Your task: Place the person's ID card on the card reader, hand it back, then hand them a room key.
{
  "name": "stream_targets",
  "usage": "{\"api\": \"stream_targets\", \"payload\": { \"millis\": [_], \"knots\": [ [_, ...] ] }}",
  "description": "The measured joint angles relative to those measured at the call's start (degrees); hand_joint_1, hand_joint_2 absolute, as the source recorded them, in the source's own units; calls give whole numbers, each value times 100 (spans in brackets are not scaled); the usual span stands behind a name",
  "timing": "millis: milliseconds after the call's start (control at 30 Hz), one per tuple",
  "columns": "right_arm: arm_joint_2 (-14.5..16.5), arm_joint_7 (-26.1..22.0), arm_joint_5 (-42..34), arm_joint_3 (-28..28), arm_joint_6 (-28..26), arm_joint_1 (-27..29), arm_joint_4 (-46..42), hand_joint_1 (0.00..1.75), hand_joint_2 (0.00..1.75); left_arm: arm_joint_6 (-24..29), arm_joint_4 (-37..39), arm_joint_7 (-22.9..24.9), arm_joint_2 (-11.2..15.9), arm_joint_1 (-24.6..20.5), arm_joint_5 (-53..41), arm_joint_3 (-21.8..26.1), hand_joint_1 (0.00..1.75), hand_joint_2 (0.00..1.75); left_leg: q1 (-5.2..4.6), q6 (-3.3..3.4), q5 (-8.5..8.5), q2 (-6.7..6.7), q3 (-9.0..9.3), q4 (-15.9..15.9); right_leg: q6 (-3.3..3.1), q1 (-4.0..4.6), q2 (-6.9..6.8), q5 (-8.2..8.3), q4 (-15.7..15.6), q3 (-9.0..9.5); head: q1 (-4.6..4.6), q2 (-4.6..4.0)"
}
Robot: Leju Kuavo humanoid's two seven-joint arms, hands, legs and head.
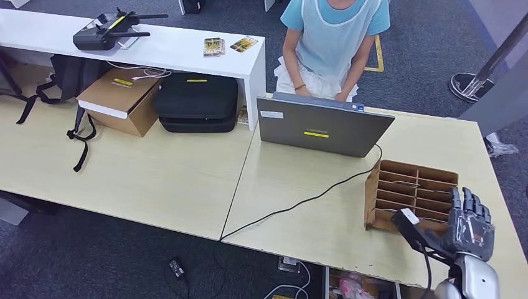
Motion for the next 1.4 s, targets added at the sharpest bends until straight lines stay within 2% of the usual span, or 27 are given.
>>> {"api": "stream_targets", "payload": {
  "millis": [400, 600, 900, 1400],
  "knots": [
    [-4, 93, -15, 38, -7, -56, 104, 4, 175, 9, 0, 1, 7, 40, 71, 150, 0, 0, 0, 0, 0, 0, 0, 0, 0, 0, 0, 0, 0, 0, 0, 0],
    [-2, 97, -75, 35, -445, -79, 84, 1, 175, 9, 0, 1, 8, 43, 104, 251, 0, 0, 0, 0, 0, 0, 0, 0, 0, 0, 0, 0, 0, 0, 0, 0],
    [-2, 45, -215, -2, -574, -85, 80, 2, 175, 9, 0, 7, 11, 85, 228, 407, 0, 0, 0, 0, 0, 0, 1, 0, 0, 0, 0, 0, -1, -2, 0, 0],
    [1, 92, -250, -243, -518, 303, -93, 2, 175, 8, 0, 7, 9, 95, 321, 597, 0, 0, 0, 0, 0, 0, 1, 0, 0, 0, 1, 0, -1, -2, 0, 0]
  ]
}}
